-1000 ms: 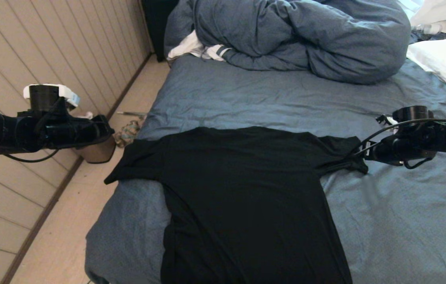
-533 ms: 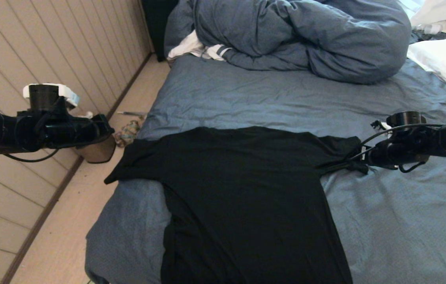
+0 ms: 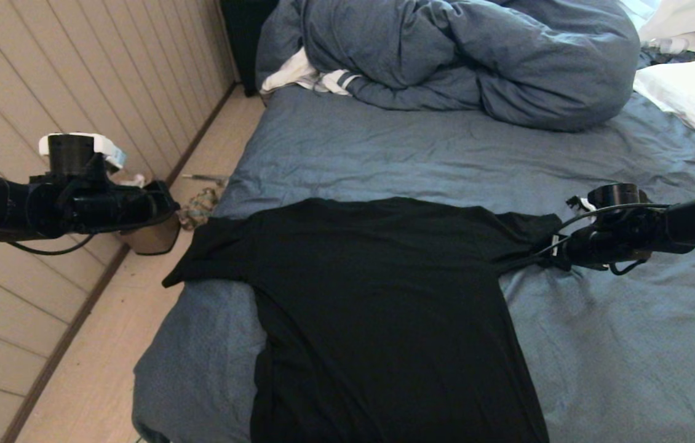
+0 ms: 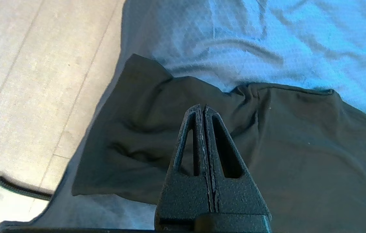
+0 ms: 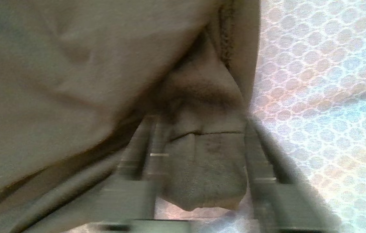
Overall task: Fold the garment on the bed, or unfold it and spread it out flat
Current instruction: Fold the black T-shirt
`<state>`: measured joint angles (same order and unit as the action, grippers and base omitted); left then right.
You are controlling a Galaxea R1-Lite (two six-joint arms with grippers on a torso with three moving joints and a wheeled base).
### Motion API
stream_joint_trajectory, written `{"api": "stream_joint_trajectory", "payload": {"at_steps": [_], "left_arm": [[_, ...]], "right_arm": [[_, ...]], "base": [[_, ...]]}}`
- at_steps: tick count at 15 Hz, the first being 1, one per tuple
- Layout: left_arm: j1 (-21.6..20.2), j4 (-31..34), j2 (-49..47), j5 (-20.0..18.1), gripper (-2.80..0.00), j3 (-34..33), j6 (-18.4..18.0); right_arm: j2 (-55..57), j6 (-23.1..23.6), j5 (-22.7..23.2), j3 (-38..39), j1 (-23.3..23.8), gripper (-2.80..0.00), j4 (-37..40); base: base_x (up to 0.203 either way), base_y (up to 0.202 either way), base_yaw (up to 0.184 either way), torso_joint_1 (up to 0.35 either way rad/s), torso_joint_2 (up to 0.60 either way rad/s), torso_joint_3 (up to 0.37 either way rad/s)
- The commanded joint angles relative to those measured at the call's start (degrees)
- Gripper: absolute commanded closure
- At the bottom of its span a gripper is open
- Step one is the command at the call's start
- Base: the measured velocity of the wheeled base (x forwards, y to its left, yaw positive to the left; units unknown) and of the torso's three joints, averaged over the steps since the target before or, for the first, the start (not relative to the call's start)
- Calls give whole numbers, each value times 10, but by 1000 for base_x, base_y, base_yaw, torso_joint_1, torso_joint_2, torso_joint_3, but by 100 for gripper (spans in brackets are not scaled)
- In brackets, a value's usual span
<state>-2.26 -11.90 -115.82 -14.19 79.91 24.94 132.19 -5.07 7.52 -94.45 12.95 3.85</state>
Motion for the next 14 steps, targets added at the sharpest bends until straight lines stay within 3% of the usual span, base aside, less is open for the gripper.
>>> {"api": "stream_joint_trajectory", "payload": {"at_steps": [1, 3, 8, 11, 14], "left_arm": [[0, -1, -1, -8, 0, 2, 6], [-1, -1, 0, -16, 0, 1, 6], [-1, -1, 0, -19, 0, 3, 6], [-3, -1, 1, -19, 0, 2, 6], [-2, -1, -3, -20, 0, 2, 6]], "right_arm": [[-3, -1, 1, 1, -2, 0, 1], [-15, -6, 2, 2, -2, 0, -4], [-70, -79, 0, 23, -5, 0, -77], [-135, -96, -3, 88, -65, 0, -121], [-148, -78, -11, 147, -144, 0, -192]], "base": [[0, 0, 0, 0, 0, 0], [0, 0, 0, 0, 0, 0], [0, 0, 0, 0, 0, 0], [0, 0, 0, 0, 0, 0], [0, 0, 0, 0, 0, 0]]}}
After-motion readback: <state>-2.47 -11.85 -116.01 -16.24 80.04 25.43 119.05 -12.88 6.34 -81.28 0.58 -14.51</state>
